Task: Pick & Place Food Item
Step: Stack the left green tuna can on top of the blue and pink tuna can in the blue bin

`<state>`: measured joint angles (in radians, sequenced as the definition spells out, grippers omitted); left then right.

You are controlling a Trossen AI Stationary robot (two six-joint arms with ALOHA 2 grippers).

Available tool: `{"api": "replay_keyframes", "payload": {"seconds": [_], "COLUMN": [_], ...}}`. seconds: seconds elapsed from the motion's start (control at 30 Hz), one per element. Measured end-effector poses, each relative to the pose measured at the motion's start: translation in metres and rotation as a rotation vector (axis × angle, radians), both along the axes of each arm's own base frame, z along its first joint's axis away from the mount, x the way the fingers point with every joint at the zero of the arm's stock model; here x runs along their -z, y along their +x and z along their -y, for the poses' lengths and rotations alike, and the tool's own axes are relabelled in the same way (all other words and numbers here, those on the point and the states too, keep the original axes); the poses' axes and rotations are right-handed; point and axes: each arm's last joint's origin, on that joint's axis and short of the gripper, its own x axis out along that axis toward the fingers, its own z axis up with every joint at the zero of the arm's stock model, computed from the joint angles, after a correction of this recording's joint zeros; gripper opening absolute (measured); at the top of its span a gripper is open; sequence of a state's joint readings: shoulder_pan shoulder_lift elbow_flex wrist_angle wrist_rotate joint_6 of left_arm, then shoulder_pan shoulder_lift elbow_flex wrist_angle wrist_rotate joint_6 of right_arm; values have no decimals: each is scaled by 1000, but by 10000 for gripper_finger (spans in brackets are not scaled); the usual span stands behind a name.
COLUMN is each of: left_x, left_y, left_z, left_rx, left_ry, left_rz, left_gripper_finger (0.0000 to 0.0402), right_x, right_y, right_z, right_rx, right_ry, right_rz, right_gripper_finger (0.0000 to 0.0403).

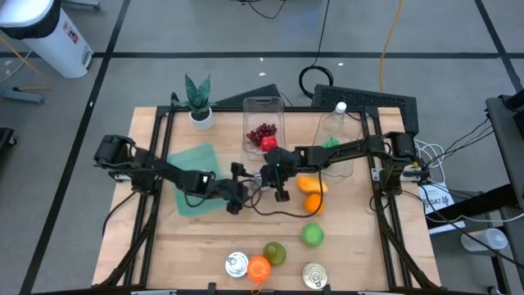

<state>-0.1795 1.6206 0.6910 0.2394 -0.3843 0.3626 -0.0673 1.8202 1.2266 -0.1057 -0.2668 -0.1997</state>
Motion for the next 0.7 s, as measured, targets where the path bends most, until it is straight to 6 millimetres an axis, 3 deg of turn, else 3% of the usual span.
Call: {"api": "replay_keyframes", "payload": {"seconds": [0.23, 0.37, 0.53, 0.7], "left_x": [10, 10, 7, 8], "left_y": [11, 13, 14, 14], "left_z": [-15, -20, -18, -17], "left_rx": [-19, -37, -14, -1], "left_ry": [-30, -61, -49, -53], "left_rz": [-38, -13, 12, 1], "left_gripper_finger": [376, 348, 280, 175], "right_x": [-3, -2, -3, -4], "right_y": [2, 2, 2, 3], "right_z": [-1, -1, -1, 0], "right_rx": [-4, -4, -3, 8], "right_ry": [33, 33, 32, 25], "right_rz": [32, 26, 32, 37], "right_gripper_finger": [0, 0, 0, 0]}}
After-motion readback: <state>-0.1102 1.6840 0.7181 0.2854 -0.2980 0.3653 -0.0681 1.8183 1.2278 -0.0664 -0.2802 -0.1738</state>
